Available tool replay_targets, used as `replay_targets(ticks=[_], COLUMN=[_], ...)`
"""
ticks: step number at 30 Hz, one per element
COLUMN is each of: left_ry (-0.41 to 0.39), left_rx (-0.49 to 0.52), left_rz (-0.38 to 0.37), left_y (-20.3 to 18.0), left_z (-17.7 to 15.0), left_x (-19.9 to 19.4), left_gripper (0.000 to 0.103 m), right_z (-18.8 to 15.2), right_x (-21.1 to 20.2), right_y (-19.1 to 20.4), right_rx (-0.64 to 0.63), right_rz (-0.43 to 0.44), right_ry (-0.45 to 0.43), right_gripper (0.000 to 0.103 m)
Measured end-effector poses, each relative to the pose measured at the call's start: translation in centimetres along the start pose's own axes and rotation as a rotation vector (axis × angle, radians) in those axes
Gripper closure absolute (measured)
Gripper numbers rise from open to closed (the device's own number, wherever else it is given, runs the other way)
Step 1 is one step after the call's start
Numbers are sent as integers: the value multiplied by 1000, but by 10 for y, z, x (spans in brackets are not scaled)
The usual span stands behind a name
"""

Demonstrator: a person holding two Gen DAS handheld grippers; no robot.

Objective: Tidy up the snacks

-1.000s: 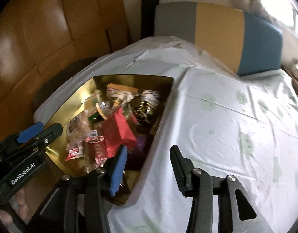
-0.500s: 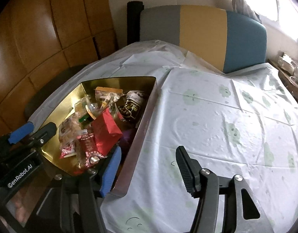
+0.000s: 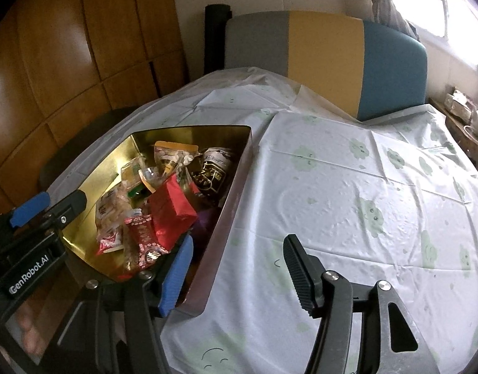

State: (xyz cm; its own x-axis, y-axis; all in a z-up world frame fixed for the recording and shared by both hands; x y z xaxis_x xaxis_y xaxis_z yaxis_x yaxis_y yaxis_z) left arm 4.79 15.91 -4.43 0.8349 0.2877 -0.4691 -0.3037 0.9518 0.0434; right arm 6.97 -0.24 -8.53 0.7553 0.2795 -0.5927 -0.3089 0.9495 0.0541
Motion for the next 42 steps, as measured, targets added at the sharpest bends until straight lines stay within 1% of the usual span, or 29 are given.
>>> replay_targets(ticks=[19,38,40,42], left_ry=[-4,33,26,9], left_rx=[3,-9,-6,-1], left_rz=[0,-4,-9,-10], left_y=[0,0,0,-1], left_z=[2,-5,-5,-4], left_x=[-1,4,4,3], left_gripper=[35,35,35,38], right_z=[0,-1,-1,-1], right_x=[1,2,1,1], right_y=[5,6,6,6], right_rx=[-12,-12,-12,-11], right_rz=[7,13,15,15], right_ry=[1,5,4,5], right_gripper=[39,35,35,35])
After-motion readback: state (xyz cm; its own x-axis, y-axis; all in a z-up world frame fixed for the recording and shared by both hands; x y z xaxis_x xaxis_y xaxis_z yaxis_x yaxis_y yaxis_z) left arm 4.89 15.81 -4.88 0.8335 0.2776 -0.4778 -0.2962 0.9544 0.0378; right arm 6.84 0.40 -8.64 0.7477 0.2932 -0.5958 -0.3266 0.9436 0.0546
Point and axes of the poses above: each gripper's, at about its wrist camera, not at the fingertips, and x roughly the way its jaws point, y to its left, z to its top, the point moved 8 cm from there along x, roughly the way its jaws point, and after that the axes turned 10 degrees about -y, right-handed, at the moved point
